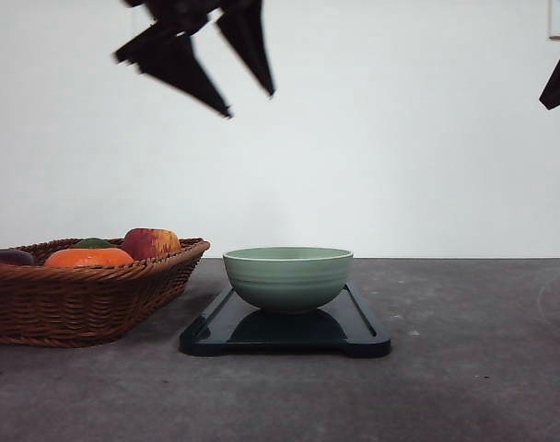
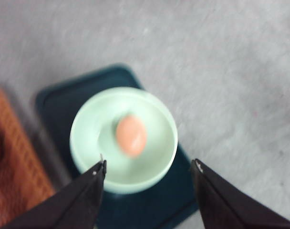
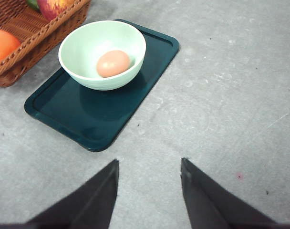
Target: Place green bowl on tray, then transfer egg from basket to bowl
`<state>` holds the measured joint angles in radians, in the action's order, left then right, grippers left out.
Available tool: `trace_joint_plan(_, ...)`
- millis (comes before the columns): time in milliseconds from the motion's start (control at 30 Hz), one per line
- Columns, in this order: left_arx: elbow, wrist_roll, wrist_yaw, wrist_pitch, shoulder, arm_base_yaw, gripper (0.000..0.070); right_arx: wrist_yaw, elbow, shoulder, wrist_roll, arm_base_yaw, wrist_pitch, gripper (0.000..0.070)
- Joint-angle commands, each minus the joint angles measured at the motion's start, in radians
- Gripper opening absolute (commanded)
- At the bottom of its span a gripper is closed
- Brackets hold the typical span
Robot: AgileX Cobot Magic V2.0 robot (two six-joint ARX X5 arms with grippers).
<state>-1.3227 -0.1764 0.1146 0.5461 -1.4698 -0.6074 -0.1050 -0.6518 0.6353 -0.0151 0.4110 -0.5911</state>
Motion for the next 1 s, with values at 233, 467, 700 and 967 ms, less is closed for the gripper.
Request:
trace_joint_plan(233, 0.384, -0.068, -0.074, -0.087, 0.371, 0.002, 0.0354, 0.001, -0.008, 0.003, -0.010, 0.005, 0.006, 0.0256)
trace_joint_plan(467, 0.548, -0.098, -0.123, -0.005, 0.606, 0.027, 0.0350, 0.000, -0.008, 0.003, -0.010, 0.005, 0.006, 0.0256)
trace_joint_plan(700, 0.574, -0.104, -0.164, 0.071, 0.719, 0.034, 0.0350, -0.006, -0.008, 0.003, -0.010, 0.005, 0.001, 0.0256)
trace_joint_plan(967, 0.574, -0.126, -0.163, 0.153, 0.739, 0.034, 0.0117, -0.026, -0.008, 0.003, -0.011, 0.005, -0.027, 0.0012)
